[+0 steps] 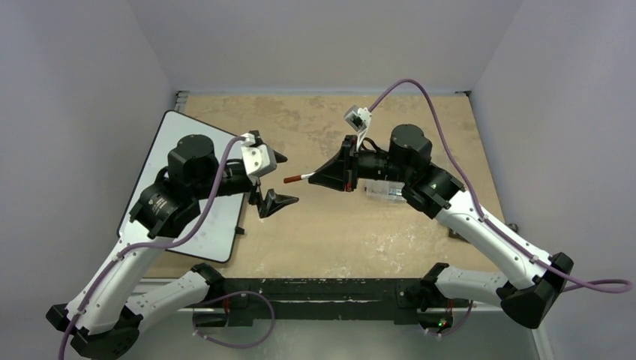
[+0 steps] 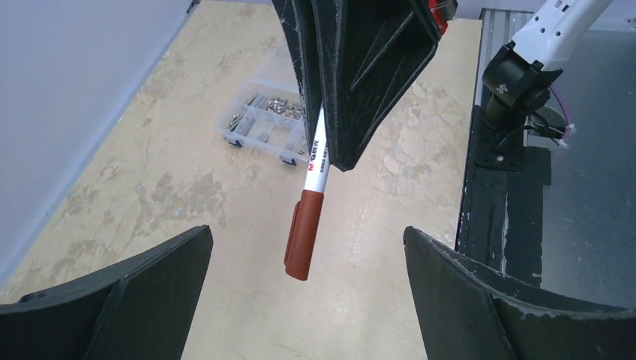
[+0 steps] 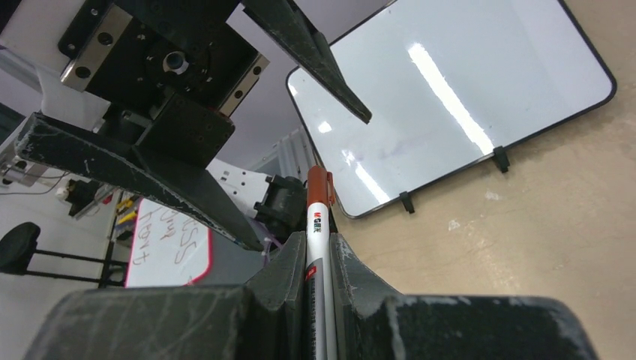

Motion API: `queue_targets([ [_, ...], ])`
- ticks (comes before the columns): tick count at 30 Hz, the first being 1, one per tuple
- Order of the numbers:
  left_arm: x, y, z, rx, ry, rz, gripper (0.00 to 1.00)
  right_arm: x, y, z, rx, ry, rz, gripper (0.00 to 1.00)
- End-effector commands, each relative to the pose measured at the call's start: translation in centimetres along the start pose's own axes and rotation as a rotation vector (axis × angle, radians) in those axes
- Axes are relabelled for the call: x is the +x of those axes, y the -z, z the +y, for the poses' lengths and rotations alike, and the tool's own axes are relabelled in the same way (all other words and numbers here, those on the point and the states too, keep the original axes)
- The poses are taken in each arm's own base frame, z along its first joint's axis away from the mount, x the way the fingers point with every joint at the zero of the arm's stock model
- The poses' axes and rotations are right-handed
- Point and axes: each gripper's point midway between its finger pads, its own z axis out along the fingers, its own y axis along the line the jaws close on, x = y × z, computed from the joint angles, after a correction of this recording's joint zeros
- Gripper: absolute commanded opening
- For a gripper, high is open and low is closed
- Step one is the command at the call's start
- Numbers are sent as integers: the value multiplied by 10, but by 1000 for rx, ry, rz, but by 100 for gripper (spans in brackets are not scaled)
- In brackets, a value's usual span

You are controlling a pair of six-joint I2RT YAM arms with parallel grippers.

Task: Write a sentence on the whiteboard
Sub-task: Open the pen cap from the whiteboard marker.

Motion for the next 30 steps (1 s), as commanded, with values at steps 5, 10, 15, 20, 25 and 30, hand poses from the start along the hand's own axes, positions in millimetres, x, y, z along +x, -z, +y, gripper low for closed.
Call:
queue_targets([
  [5,-50,21,-2,-23,-102,-123,100,-41,13,-38,298,51,-136,0],
  [10,-105,26,23,-79,-154,-193,100,-47,29,-63,462,36,-206,0],
  [15,-50,148,187,-1126,463,-47,100,-52,39,-68,517,40,-251,0],
  [20,8,172,203,-1335,757,-64,85,-51,44,-72,541,37,-265,0],
  [25,29,122,176,-1040,766,-79,1,-42,42,-74,533,36,-247,0],
  [30,31,107,153,-904,755,-48,0,-41,36,-72,499,35,-247,0],
])
